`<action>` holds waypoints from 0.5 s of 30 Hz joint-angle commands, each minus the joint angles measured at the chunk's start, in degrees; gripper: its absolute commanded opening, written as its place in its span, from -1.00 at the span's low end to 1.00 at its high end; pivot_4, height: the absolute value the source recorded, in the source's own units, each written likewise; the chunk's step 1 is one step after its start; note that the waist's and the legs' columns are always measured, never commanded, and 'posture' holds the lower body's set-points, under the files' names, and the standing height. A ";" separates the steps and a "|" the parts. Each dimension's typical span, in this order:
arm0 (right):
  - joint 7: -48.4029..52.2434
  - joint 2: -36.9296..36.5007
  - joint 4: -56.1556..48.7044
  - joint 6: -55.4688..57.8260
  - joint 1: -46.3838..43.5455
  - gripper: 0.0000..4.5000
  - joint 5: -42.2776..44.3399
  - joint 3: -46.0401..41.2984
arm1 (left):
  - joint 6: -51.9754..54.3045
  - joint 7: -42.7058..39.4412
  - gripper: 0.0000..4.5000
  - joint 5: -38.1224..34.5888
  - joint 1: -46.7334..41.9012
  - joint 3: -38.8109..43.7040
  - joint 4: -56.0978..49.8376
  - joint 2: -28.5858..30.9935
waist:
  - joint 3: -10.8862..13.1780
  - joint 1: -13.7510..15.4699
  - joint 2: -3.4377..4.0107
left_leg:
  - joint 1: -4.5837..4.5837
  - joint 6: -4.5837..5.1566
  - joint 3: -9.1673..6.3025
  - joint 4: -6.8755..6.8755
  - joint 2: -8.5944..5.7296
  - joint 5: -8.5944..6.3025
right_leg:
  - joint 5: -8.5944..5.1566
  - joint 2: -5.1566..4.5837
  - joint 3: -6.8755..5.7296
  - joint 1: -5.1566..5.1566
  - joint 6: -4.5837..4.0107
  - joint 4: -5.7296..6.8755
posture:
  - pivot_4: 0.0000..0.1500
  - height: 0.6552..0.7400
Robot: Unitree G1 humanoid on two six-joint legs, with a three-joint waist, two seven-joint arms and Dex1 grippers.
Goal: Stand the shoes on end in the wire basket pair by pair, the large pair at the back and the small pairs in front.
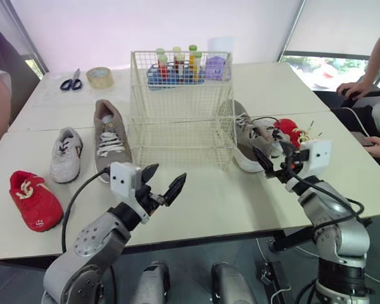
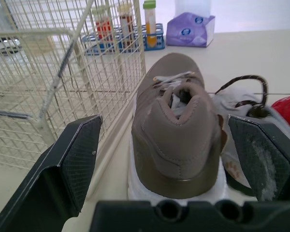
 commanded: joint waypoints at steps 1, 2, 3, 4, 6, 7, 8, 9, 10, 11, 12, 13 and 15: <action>0.75 -0.74 4.20 -3.94 -2.54 0.98 -0.75 1.35 | -0.71 0.15 1.00 0.87 0.89 -0.23 -3.17 -0.21 | 0.00 0.04 0.00 | 0.00 0.00 0.01 -0.01 0.00 0.00 | 0.00 0.00 0.01 -0.01 0.00 0.00 | 1.00 1.00; 0.78 -0.76 5.59 -4.66 -3.08 0.98 -0.97 1.66 | -0.70 0.18 1.00 1.06 1.08 -0.22 -3.31 -0.22 | 0.00 0.06 0.00 | -0.01 0.00 0.03 -0.05 -0.01 0.00 | 0.00 0.00 0.03 -0.02 0.00 0.00 | 1.00 1.00; 0.83 -0.79 7.32 -5.53 -3.78 0.98 -1.25 1.97 | -0.73 0.15 1.00 1.42 1.37 -0.30 -3.50 -0.15 | 0.00 0.09 0.00 | -0.01 0.00 0.03 -0.07 -0.01 0.00 | 0.00 0.00 0.03 -0.04 0.00 0.00 | 1.00 1.00; 0.65 -0.81 9.50 -6.17 -4.66 0.98 -1.75 2.33 | -0.77 0.15 1.00 1.75 1.62 -0.35 -3.62 -0.13 | 0.00 0.10 0.00 | 0.00 0.00 0.03 -0.09 -0.02 0.00 | 0.00 0.00 0.03 -0.04 0.00 0.00 | 1.00 1.00; 0.55 -0.56 13.00 -6.76 -5.94 0.98 -1.78 2.76 | -0.81 0.34 1.00 2.25 2.13 -0.43 -4.00 -0.27 | 0.00 -0.06 0.00 | 0.02 -0.01 0.05 -0.13 -0.02 0.00 | 0.00 0.00 0.03 -0.06 -0.01 0.00 | 1.00 1.00; 0.54 -0.19 14.13 -6.58 -6.45 0.98 -1.20 2.70 | -0.80 0.43 1.00 2.41 2.25 -0.39 -4.12 -0.34 | 0.00 -0.02 0.00 | 0.02 0.00 0.06 -0.14 -0.01 0.00 | 0.00 0.01 0.03 -0.06 -0.01 0.00 | 1.00 1.00; 0.49 -0.03 14.43 -6.90 -6.57 0.98 -0.98 2.72 | -0.77 0.45 1.00 2.55 2.44 -0.34 -4.30 -0.40 | 0.00 0.03 0.00 | 0.02 0.00 0.05 -0.15 -0.01 0.00 | 0.00 0.01 0.03 -0.07 -0.01 0.00 | 1.00 1.00; 0.70 -0.04 14.62 -7.42 -6.45 0.76 -1.17 3.16 | -0.73 0.51 1.00 2.67 2.66 -0.20 -4.51 -0.43 | 0.00 0.03 0.00 | 0.02 0.00 0.04 -0.16 -0.01 0.00 | 0.00 0.02 0.03 -0.07 -0.01 0.01 | 1.00 1.00; 0.92 -0.30 14.69 -8.05 -6.14 0.63 -1.89 3.96 | -0.69 0.61 1.00 2.78 2.84 -0.07 -4.68 -0.45 | 0.00 0.00 0.00 | 0.03 0.00 0.04 -0.17 -0.01 0.00 | 0.00 0.02 0.03 -0.07 -0.01 0.01 | 1.00 1.00; 0.76 -0.55 14.92 -8.51 -5.75 0.47 -2.92 4.83 | -0.63 0.71 1.00 2.85 2.96 0.04 -4.81 -0.47 | 0.00 -0.06 0.00 | 0.03 0.00 0.04 -0.17 -0.01 0.00 | 0.00 0.02 0.03 -0.07 -0.01 0.01 | 1.00 1.00; 0.61 -0.83 15.19 -8.87 -5.47 0.28 -3.83 5.61 | -0.58 0.78 1.00 2.92 3.01 0.10 -4.87 -0.48 | 0.00 -0.11 0.00 | 0.04 0.00 0.05 -0.18 -0.01 0.00 | 0.00 0.02 0.03 -0.08 -0.01 0.01 | 1.00 1.00; 0.46 -1.00 15.38 -9.10 -5.31 0.01 -4.38 6.05 | -0.55 0.81 1.00 2.96 3.03 0.11 -4.90 -0.49 | -0.01 -0.14 -0.01 | 0.05 0.00 0.06 -0.18 -0.01 0.00 | 0.00 0.02 0.03 -0.08 -0.01 0.01 | 1.00 1.00; -0.26 -1.13 15.86 -9.53 -5.16 -0.38 -5.36 6.68 | -0.45 0.78 1.00 2.97 3.02 0.23 -4.92 -0.43 | -0.01 -0.13 -0.02 | 0.08 0.00 0.07 -0.17 0.01 0.00 | 0.00 0.02 0.03 -0.08 0.00 0.01 | 1.00 1.00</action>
